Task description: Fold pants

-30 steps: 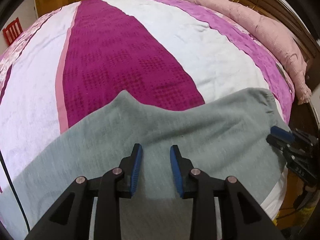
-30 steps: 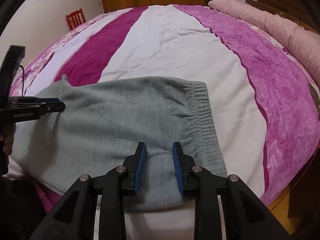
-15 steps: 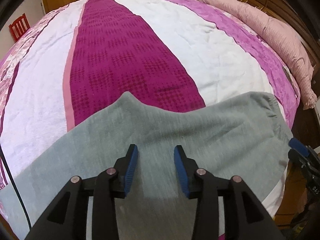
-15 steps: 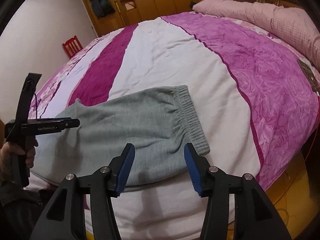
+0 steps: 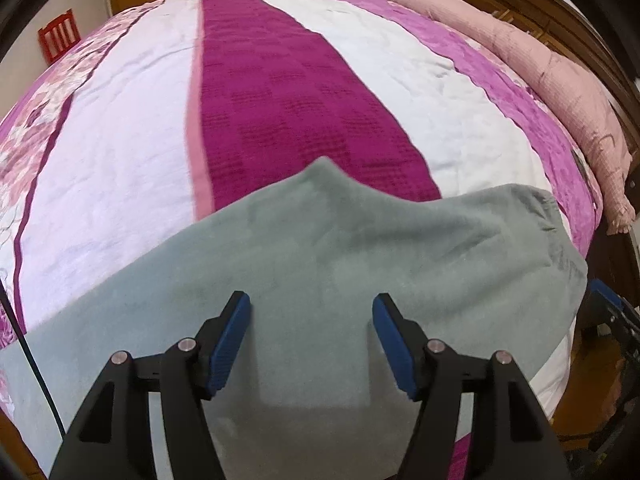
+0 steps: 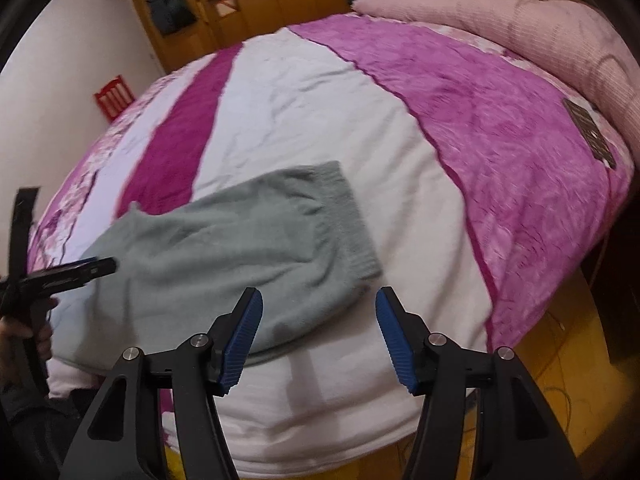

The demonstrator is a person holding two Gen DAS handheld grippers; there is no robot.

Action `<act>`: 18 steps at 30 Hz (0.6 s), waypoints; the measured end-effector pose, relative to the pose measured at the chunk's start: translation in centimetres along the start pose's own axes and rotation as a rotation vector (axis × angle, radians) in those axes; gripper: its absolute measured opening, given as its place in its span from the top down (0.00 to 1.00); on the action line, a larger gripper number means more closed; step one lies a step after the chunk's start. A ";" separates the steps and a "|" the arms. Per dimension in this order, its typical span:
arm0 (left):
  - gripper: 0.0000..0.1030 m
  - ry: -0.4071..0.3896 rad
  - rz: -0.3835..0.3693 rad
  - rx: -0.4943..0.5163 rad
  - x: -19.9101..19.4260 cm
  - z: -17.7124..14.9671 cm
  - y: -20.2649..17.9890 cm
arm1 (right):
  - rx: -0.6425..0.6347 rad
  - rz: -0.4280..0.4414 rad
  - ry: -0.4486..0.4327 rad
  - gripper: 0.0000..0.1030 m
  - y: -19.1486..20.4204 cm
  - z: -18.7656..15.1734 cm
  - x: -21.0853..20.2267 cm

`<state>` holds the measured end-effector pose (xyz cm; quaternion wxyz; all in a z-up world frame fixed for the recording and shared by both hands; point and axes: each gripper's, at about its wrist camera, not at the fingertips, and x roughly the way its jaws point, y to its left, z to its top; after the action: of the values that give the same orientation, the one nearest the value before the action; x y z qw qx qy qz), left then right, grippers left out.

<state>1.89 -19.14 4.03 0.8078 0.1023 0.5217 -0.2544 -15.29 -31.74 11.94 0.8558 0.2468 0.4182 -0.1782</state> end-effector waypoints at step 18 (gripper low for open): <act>0.30 -0.001 0.033 -0.005 -0.4 -2.8 3.0 | 0.261 0.041 0.102 0.40 -1.2 -0.6 3.8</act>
<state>1.16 -15.25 2.89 0.8124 0.1087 0.5202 -0.2401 -14.10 -32.77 8.26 0.7975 0.3730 0.4296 -0.2008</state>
